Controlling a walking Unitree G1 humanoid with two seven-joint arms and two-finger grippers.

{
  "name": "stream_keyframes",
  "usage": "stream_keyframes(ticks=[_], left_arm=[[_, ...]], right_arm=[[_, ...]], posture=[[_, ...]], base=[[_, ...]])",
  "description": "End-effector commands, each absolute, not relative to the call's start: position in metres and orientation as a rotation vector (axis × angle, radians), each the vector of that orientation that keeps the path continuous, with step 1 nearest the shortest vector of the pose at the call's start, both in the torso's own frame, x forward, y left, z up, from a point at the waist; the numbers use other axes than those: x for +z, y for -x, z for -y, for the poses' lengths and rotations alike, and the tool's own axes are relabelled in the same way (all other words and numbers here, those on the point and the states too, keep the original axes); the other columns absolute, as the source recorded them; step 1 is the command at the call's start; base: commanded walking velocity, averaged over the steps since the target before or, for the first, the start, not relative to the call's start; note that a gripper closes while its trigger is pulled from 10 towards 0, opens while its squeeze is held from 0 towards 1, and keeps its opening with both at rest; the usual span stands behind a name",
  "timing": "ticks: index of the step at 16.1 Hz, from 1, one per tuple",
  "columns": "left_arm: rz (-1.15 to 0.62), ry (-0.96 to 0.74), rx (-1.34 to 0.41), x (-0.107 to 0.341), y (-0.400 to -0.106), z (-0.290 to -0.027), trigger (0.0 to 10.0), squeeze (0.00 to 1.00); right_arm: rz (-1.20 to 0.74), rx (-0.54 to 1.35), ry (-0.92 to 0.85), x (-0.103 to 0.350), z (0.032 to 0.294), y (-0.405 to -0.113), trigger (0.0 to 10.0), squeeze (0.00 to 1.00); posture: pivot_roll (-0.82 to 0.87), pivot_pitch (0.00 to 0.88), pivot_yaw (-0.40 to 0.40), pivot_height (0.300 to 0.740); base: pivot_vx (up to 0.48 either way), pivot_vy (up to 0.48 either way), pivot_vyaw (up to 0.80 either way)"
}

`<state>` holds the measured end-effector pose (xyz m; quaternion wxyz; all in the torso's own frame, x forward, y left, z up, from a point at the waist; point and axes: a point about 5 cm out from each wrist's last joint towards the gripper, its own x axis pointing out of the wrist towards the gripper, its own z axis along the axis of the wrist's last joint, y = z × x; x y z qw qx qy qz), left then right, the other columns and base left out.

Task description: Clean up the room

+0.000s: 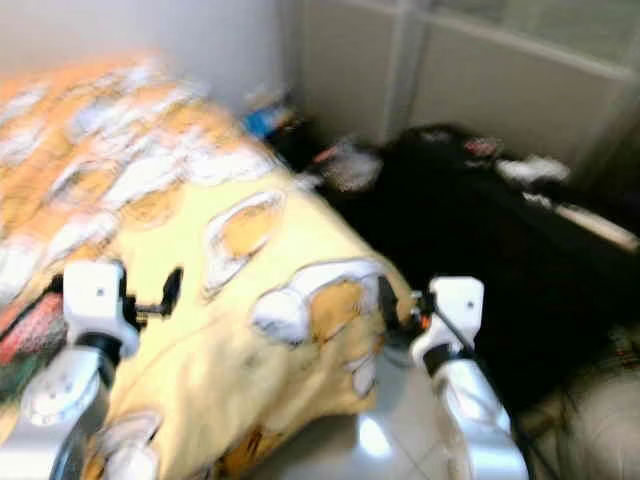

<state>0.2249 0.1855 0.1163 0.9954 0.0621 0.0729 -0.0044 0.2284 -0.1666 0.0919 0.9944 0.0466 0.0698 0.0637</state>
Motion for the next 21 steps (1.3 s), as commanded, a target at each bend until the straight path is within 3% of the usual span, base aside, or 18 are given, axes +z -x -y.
stream_keyframes(ticks=[1,6,9,11,12,21], left_arm=[[-0.16,-0.104,-0.008,0.113,-0.224,-0.184,10.0,0.0],[-0.151,-0.089,0.003,0.112,-0.22,-0.183,10.0,0.0],[-0.172,-0.18,0.016,0.11,-0.223,-0.189,10.0,0.0],[-0.18,-0.14,0.015,0.11,-0.225,-0.189,10.0,0.0],[-0.176,-0.14,0.004,0.11,-0.226,-0.187,10.0,0.0],[-0.187,-0.104,-0.038,0.109,-0.231,-0.18,10.0,0.0]], right_arm=[[-0.155,0.117,-0.076,0.091,0.17,-0.227,10.0,1.0],[-0.163,0.127,-0.013,0.086,0.167,-0.224,10.0,1.0],[-0.195,0.067,-0.017,0.08,0.173,-0.224,10.0,1.0],[-0.201,0.036,-0.014,0.08,0.175,-0.222,10.0,1.0],[-0.2,0.014,-0.031,0.08,0.175,-0.221,10.0,0.0],[-0.209,0.004,-0.097,0.078,0.173,-0.218,10.0,0.0]], posture=[[-0.02,0.0,0.005,0.74],[-0.02,0.0,-0.003,0.74],[-0.01,0.0,0.001,0.74],[-0.02,0.0,0.005,0.74],[-0.02,0.0,0.009,0.74],[-0.04,0.0,0.013,0.74]], base=[[0.0,0.0,0.8],[0.0,0.0,0.8],[0.0,0.0,0.8],[0.0,0.0,0.0],[0.0,0.0,0.0],[0.0,0.027,0.0]])
